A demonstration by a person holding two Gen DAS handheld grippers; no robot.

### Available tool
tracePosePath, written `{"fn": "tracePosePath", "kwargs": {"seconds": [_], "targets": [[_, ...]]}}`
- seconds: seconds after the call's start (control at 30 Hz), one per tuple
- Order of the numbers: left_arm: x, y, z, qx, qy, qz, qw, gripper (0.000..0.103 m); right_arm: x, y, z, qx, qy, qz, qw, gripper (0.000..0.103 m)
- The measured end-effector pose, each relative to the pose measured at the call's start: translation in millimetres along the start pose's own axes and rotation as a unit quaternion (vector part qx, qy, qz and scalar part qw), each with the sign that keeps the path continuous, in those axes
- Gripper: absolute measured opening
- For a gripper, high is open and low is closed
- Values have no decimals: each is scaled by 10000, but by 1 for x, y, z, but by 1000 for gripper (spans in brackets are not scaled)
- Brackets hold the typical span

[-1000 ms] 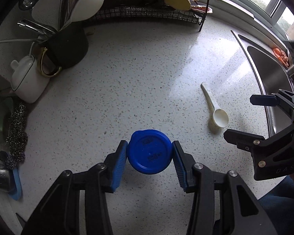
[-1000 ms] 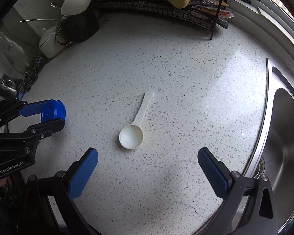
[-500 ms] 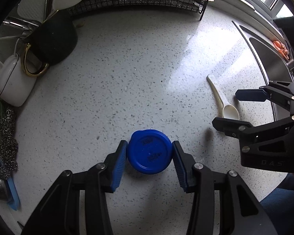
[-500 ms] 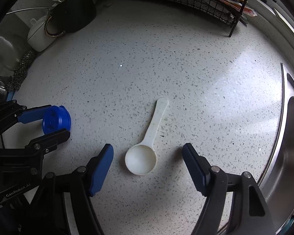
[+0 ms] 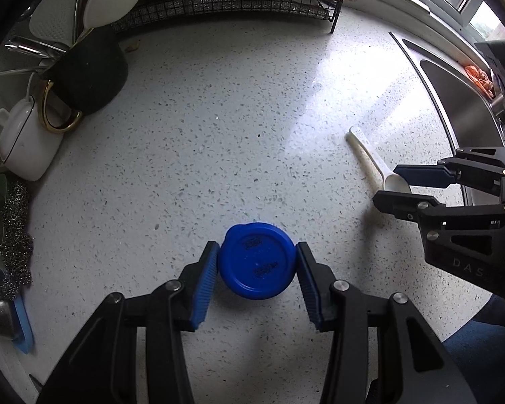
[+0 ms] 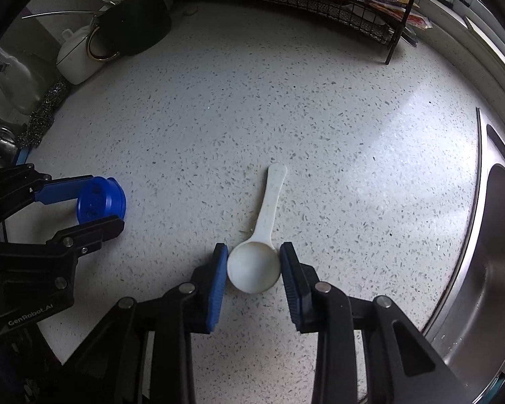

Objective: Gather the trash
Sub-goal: 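Grasp the white scoop by its bowl with the right tool while the left tool holds the lid, then carry the blue lid and white scoop down toward the red bin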

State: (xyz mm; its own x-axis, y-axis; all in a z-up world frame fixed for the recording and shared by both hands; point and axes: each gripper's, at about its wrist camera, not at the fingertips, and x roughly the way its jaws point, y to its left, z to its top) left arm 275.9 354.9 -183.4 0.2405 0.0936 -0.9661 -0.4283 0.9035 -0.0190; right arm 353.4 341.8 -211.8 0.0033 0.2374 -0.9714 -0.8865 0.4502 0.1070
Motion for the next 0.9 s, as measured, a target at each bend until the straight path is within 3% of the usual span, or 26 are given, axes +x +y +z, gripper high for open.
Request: {"fn": "tracePosePath", "kwargs": {"seconds": [0.3,0.9], "targets": [[-23,-31,-7,55,-173,-36,9998,43,-23,-15,-35,-113,-209,-106,9997,29],[-72,-127,-43,920,-456,-145,9946,43,-108,-61,-164,362,-605,-252,9972,30]]}}
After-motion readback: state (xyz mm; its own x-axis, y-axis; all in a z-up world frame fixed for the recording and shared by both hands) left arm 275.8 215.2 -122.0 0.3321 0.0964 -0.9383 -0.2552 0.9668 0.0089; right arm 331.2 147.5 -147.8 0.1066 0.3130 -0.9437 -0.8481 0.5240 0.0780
